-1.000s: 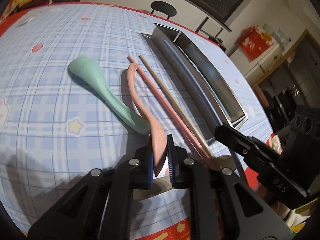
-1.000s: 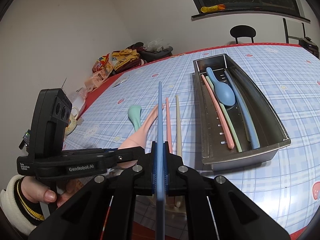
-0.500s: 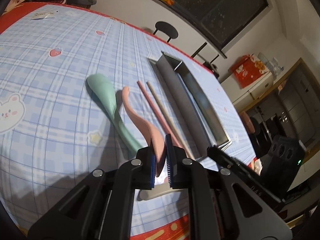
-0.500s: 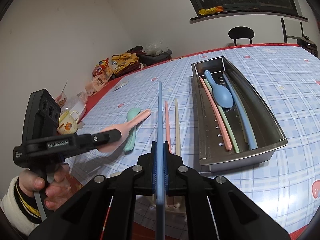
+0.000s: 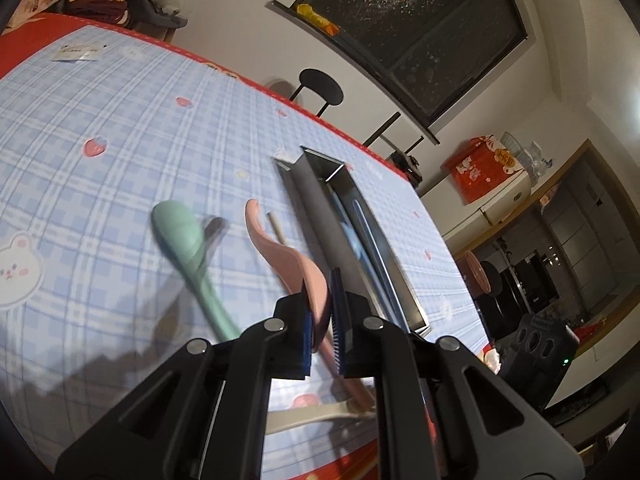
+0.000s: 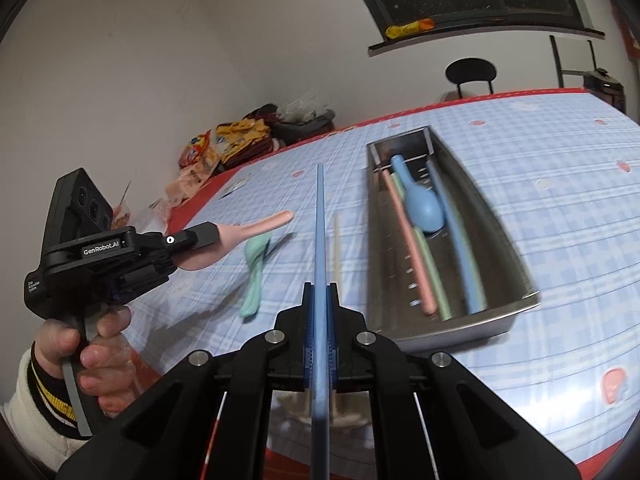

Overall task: Organize utensils
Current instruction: 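Carry the pink spoon and blue chopstick over the steel tray and lower them, then open both tools to release the pink spoon and blue chopstick into the tray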

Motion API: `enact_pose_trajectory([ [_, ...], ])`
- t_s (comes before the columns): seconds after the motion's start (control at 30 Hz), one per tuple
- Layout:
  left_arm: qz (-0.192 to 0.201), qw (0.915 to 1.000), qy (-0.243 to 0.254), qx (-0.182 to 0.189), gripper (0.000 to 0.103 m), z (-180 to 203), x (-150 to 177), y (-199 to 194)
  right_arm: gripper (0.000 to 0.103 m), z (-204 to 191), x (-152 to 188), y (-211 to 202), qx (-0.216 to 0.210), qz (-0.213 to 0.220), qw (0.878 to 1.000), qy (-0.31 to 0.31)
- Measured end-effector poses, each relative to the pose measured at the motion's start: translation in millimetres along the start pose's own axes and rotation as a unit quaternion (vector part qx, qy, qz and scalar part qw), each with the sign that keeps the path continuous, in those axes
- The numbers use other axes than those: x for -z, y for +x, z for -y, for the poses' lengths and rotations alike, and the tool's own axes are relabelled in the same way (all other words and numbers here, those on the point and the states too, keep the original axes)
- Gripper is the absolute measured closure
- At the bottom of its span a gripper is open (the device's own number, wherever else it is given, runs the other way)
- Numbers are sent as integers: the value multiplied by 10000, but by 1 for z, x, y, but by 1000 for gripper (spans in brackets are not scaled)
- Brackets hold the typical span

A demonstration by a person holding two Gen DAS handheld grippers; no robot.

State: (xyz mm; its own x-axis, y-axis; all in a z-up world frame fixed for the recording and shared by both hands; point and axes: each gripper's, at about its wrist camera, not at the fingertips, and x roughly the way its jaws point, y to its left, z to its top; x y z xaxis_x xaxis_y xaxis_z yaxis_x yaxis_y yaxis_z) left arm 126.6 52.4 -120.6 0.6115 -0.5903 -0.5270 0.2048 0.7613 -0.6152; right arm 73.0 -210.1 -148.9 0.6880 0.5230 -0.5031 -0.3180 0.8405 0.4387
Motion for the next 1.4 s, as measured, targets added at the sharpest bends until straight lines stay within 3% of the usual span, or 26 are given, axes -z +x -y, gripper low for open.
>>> enact_pose_trajectory([
  [0.3, 111, 9993, 151, 311, 91, 41, -26, 38, 97, 37, -28, -8, 543, 124, 9982, 201],
  [0.47, 122, 9987, -61, 499, 91, 58, -44, 75, 97, 47, -36, -1, 650, 105, 9976, 192],
  [0.77, -58, 9977, -656, 163, 91, 58, -56, 141, 97, 61, -42, 8, 647, 24, 9976, 245],
  [0.97, -231, 9976, -647, -86, 91, 62, -54, 167, 97, 67, -42, 12, 648, -16, 9973, 354],
  [1.4, -563, 9963, -611, -204, 91, 59, -55, 191, 97, 81, -44, 20, 701, -33, 9963, 501],
])
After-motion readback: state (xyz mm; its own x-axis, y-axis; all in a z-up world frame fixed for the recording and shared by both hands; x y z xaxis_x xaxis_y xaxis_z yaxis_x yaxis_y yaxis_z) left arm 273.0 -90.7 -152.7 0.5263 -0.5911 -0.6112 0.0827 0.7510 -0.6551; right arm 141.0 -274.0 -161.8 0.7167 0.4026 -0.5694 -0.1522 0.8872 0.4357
